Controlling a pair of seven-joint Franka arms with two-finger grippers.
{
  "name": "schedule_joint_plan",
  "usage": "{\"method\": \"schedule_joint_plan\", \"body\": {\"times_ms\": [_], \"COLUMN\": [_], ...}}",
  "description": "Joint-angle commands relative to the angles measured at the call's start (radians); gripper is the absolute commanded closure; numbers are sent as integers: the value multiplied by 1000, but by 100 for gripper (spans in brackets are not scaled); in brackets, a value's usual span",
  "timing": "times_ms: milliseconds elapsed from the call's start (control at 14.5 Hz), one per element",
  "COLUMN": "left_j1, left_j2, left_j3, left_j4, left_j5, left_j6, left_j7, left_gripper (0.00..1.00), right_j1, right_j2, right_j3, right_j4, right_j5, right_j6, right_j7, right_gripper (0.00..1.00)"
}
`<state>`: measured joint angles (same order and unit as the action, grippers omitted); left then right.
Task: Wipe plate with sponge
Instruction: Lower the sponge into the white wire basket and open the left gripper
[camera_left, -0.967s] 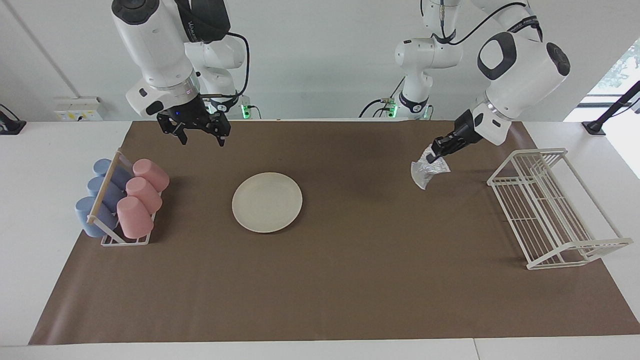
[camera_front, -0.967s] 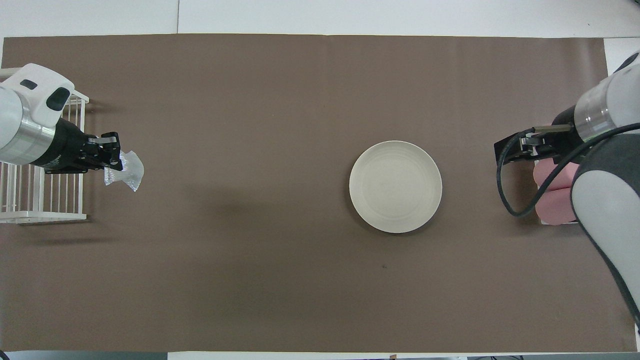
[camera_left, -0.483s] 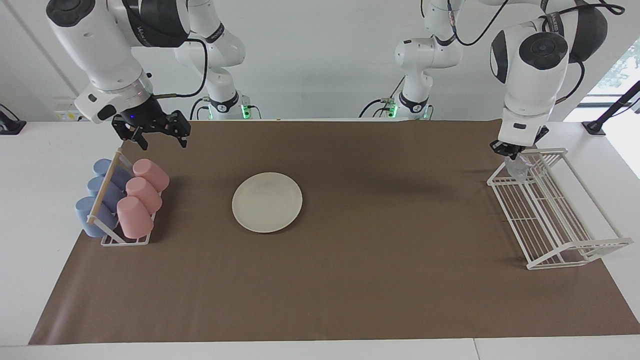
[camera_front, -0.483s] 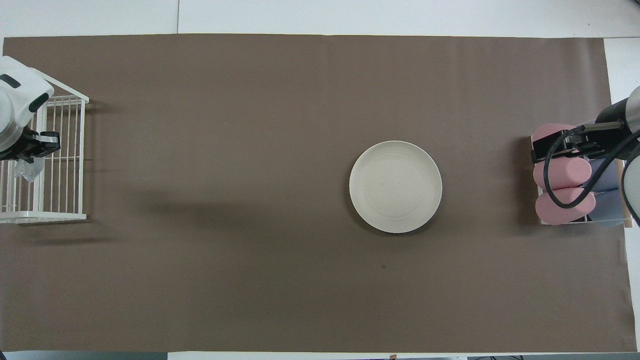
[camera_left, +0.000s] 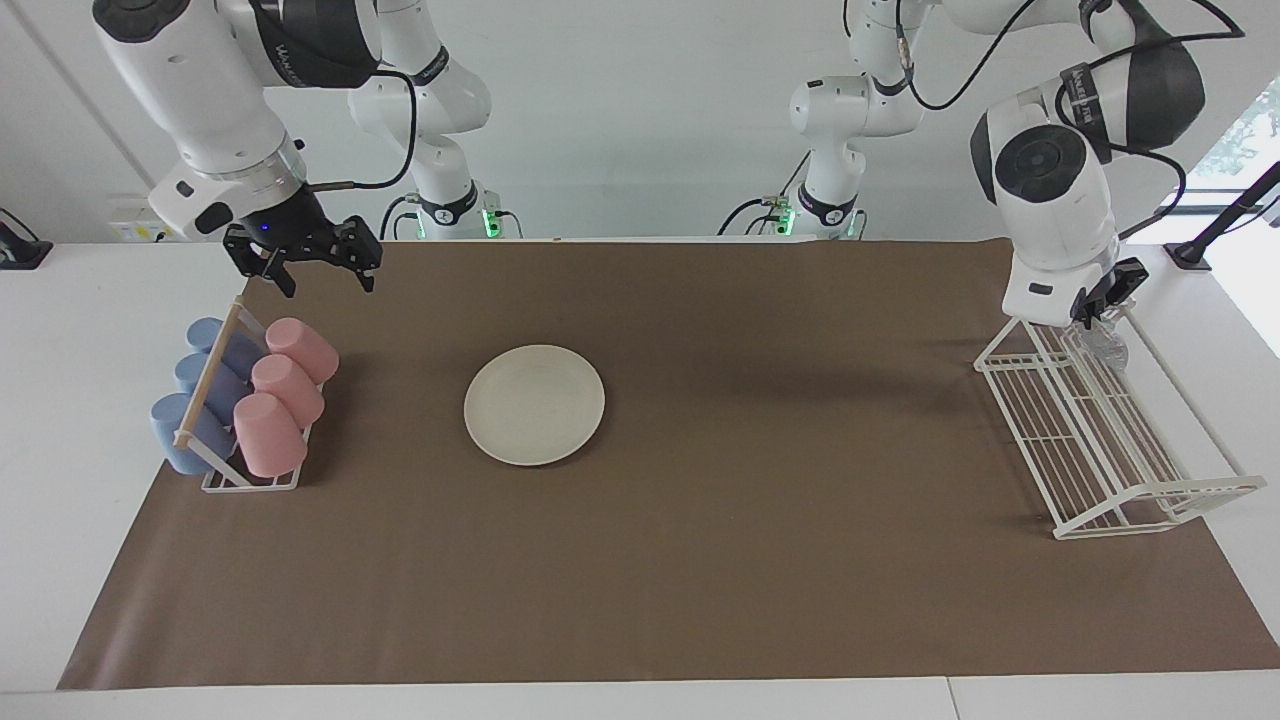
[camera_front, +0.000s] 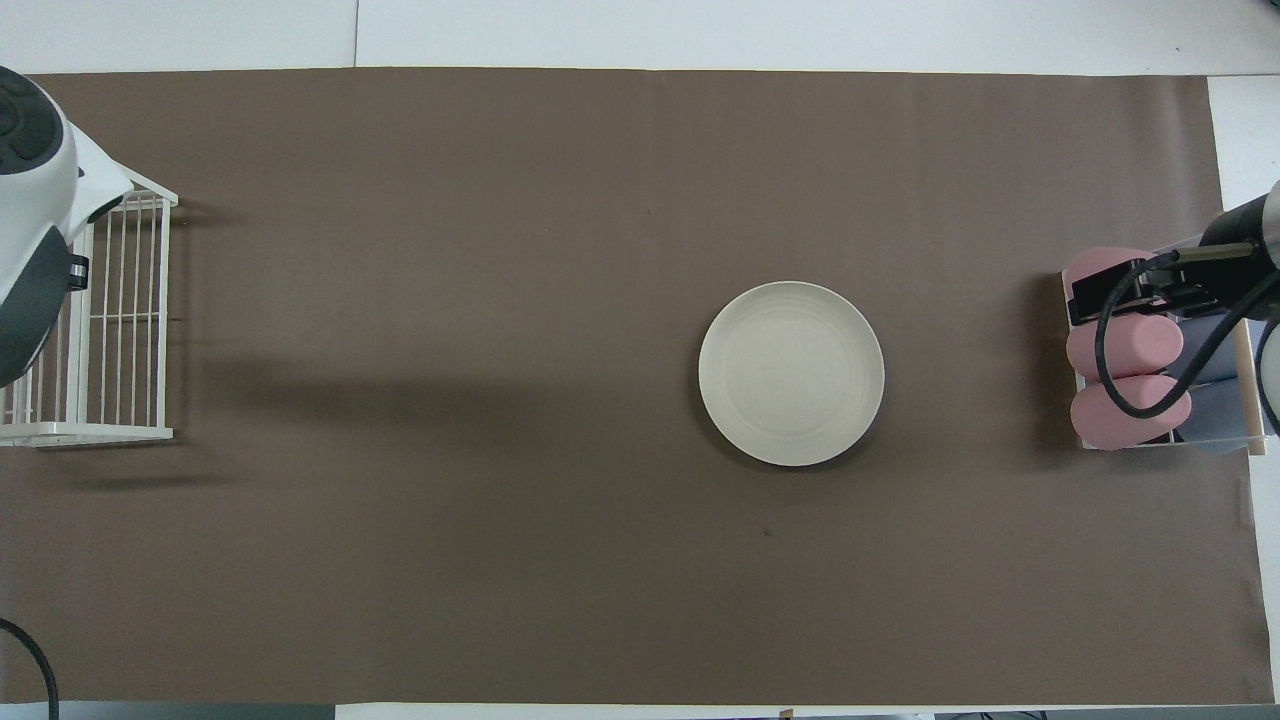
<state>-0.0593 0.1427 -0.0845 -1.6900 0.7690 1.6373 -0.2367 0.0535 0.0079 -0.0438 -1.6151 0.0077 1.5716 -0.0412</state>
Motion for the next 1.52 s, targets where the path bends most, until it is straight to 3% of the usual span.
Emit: {"method": "schedule_joint_plan", "body": {"times_ms": [0,207,414,898,967,1105,1243,1450], "left_j1": [-4,-4,-5,-4,-2,3,6,7], "left_j2": [57,96,132,136,136,135,133,129], "left_j3": [3,3,3,0,-1,-1,-1,-1], "left_j4": [3,-48,-69,-68,-68,-68,-68,-66], "left_j5": [85,177,185,171,168,165,145,138], "left_j6": [7,15,42,91,99,121,134,145], "left_j7": [10,-18,-182,-197,-196,-193,-190,-190], "left_gripper": [100,100,100,100,88,16,0,0], "right_j1": [-3,0,-6,-60,-57,-47,-47,-54], "right_j2": [-16,-29,-37,-31,-32,-34,-36,-36], "right_j3": [2,4,2,1,4,10,12,12], "right_j4": [-5,-6,-6,12,17,20,20,17], "right_j5": [-9,-8,-8,5,5,3,1,2], "right_j6": [-13,-15,-15,-7,-7,-13,-22,-19], "right_j7": [-12,-6,-2,23,23,20,15,15], "right_gripper": [0,0,0,0,0,0,0,0]}}
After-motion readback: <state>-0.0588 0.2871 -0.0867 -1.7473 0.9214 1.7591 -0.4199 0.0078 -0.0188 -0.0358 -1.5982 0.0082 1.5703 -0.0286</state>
